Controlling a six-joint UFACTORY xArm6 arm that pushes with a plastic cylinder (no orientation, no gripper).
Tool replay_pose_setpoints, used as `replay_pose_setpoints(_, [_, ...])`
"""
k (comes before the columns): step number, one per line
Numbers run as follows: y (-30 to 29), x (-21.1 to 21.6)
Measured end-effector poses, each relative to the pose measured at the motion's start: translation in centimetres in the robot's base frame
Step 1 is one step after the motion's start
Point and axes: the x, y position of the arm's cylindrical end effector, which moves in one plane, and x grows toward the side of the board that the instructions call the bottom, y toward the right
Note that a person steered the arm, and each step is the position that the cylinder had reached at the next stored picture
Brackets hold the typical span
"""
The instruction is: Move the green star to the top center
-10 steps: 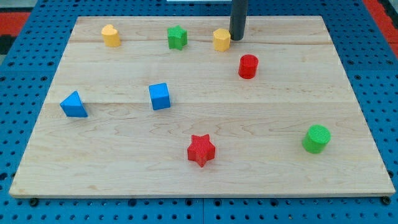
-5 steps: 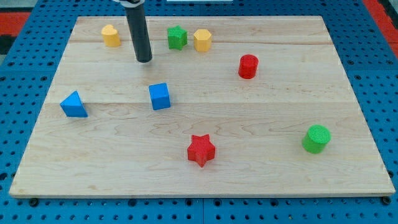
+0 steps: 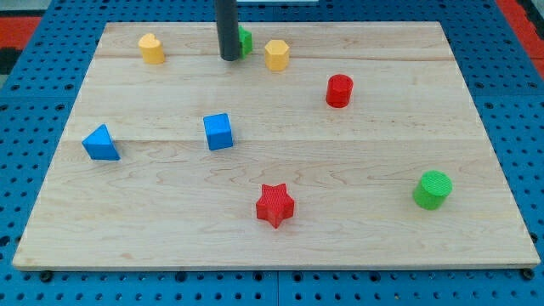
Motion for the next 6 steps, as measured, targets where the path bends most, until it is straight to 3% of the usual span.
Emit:
replay_pose_setpoints(4, [-2.6,-3.0])
replay_pose_setpoints(6, [1.6,-4.7])
